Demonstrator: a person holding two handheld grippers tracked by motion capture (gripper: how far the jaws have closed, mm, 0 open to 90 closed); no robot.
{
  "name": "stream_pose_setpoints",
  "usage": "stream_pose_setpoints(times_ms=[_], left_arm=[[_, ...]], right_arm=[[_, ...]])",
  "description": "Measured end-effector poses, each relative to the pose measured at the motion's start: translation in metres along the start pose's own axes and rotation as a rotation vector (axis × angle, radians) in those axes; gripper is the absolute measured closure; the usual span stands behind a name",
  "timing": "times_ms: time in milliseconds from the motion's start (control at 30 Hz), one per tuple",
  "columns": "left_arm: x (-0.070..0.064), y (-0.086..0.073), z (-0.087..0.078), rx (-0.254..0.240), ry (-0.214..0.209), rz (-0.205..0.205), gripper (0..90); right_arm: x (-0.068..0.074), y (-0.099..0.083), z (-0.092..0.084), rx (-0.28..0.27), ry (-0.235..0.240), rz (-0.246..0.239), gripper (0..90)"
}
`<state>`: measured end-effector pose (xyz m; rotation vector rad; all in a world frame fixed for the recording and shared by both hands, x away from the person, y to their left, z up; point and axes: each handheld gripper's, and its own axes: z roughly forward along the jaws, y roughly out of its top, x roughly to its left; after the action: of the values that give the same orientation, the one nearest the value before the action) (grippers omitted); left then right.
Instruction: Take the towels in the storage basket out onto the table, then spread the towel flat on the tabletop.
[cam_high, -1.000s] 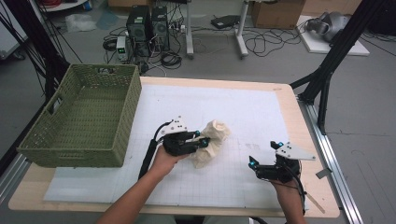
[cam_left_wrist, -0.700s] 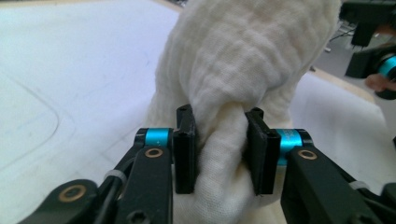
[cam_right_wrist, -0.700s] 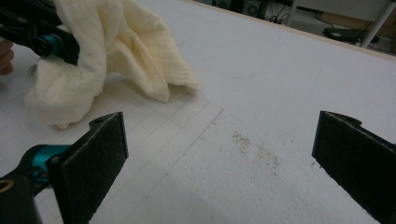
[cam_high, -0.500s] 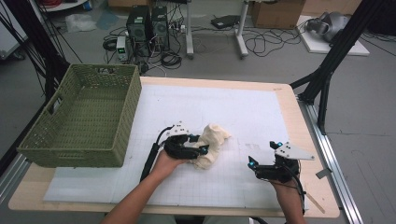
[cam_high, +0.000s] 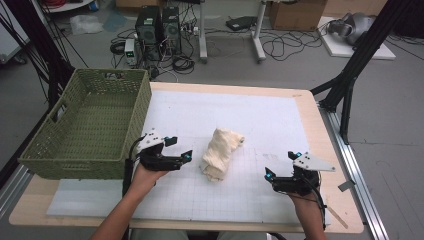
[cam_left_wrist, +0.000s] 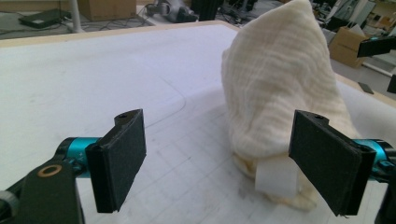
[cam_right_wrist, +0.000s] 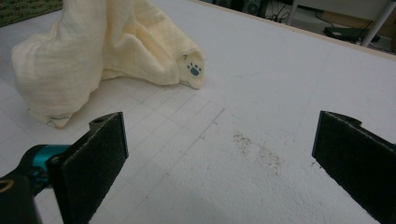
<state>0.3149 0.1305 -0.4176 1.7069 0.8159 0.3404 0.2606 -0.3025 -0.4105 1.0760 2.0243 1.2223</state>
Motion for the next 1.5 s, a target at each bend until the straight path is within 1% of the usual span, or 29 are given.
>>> stream_pose_setpoints(times_ms=[33,100,133,200,233,300,367,433,500,700,833,900,1000,1067,1133,1267,1333,1400,1433,1467,1500], left_arm=[[0.001,-0.002,-0.004,-0.006,0.000,0.000,19.3],[0.003,-0.007,-0.010,-0.021,0.004,-0.007,19.3],[0.003,-0.008,-0.011,-0.020,0.007,-0.010,19.3],[0.005,-0.010,-0.012,-0.020,0.012,-0.011,19.3],[0.006,-0.011,-0.014,-0.028,0.014,-0.015,19.3],[0.008,-0.011,-0.016,-0.034,0.014,-0.005,19.4],[0.010,-0.011,-0.019,-0.040,0.017,-0.009,19.4],[0.013,-0.011,-0.020,-0.045,0.024,-0.015,19.4],[0.013,-0.012,-0.020,-0.042,0.022,-0.018,19.4],[0.014,-0.012,-0.021,-0.042,0.029,-0.014,19.4],[0.015,-0.012,-0.021,-0.047,0.028,-0.013,19.4],[0.015,-0.011,-0.022,-0.051,0.030,-0.013,19.4],[0.016,-0.011,-0.022,-0.053,0.027,-0.013,19.4],[0.017,-0.012,-0.022,-0.052,0.029,-0.013,19.4],[0.018,-0.012,-0.022,-0.051,0.033,-0.012,19.4],[0.019,-0.012,-0.023,-0.050,0.042,-0.013,19.4],[0.020,-0.012,-0.024,-0.054,0.047,-0.015,19.4],[0.021,-0.012,-0.024,-0.050,0.048,-0.015,19.4],[0.021,-0.012,-0.024,-0.049,0.048,-0.016,19.4],[0.021,-0.012,-0.023,-0.047,0.049,-0.016,19.4],[0.021,-0.012,-0.023,-0.045,0.048,-0.015,19.4]], right_arm=[[0.000,0.000,0.000,0.000,-0.002,-0.005,2.5],[0.000,0.000,0.001,0.003,-0.003,0.003,2.6],[0.000,-0.001,0.001,0.004,-0.003,0.000,2.6],[0.000,-0.001,0.002,0.008,-0.004,0.005,2.6],[0.000,-0.001,0.002,0.008,-0.004,0.004,2.6],[0.000,-0.001,0.003,0.007,-0.004,0.006,2.6],[0.000,-0.001,0.003,0.007,-0.006,0.002,2.6],[0.000,-0.001,0.004,0.012,-0.006,0.008,2.6],[0.000,0.000,0.006,0.012,-0.005,0.004,2.6],[0.003,0.001,0.008,0.017,0.007,0.000,2.5],[0.006,0.004,0.009,0.008,0.011,0.002,2.5],[0.008,0.008,0.012,0.009,0.030,-0.001,2.6],[0.015,0.013,0.017,0.018,0.046,-0.015,2.5],[0.019,0.018,0.021,0.016,0.055,-0.014,2.5],[0.023,0.022,0.025,0.011,0.077,-0.021,2.5],[0.035,0.032,0.037,0.020,0.123,-0.041,2.5],[0.042,0.038,0.044,0.023,0.146,-0.062,2.6],[0.048,0.044,0.050,0.026,0.171,-0.070,6.1],[0.051,0.048,0.053,0.027,0.194,-0.082,9.2],[0.053,0.050,0.056,0.029,0.210,-0.085,15.0],[0.056,0.053,0.059,0.026,0.238,-0.096,20.2]])
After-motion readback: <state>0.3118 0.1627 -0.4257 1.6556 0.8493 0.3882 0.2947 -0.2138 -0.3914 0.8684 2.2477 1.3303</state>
